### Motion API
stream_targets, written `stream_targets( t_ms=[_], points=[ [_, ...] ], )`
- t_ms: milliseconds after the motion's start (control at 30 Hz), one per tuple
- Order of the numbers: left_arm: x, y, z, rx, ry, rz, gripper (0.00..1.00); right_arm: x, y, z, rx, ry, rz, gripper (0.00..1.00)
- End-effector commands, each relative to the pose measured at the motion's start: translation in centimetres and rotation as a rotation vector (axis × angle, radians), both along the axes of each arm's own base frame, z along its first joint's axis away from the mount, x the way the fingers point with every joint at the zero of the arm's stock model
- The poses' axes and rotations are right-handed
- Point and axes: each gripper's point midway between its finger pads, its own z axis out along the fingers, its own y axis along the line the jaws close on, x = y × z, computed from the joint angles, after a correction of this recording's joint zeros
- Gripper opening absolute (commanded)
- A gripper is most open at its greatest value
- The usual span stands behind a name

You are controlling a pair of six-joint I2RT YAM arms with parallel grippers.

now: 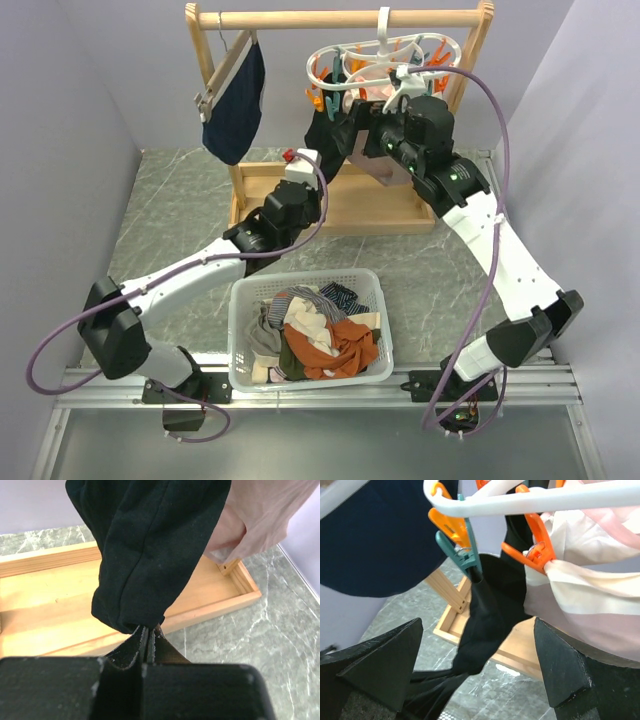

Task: Remove the underwear clipped to the hanger

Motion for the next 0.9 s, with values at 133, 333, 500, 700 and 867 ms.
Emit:
stream_targets(
  t_ms=[133, 333, 500, 700, 867],
  points=[
    [-2.8, 0.8, 2.3, -0.080, -0.012, -0.045, 0.01, 0.6, 0.6, 3.6, 0.001, -0.075, -0.026, 0.98],
    [-4.3, 0.2, 1.8, -0.078, 0.010, -0.074, 0.01, 1.4, 2.4, 3.7, -0.014, -0.080, -0.005, 0.98],
    [-5.2, -0.6, 3.0, -0.092, -0.011, -0.100, 0.01, 2.9, 2.7, 4.4, -0.032, -0.082, -0.060, 0.95],
    [-5.7, -0.1, 4.3, -0.111, -0.034, -0.091, 0.01, 4.5, 2.7, 3.6, -0.052, -0.069, -0.111, 0.90],
    [-6.3, 0.3, 4.2, -0.104, -0.023, -0.101, 0.01, 4.6, 3.8, 3.4, -0.050, -0.074, -0.057, 0.79]
  ],
)
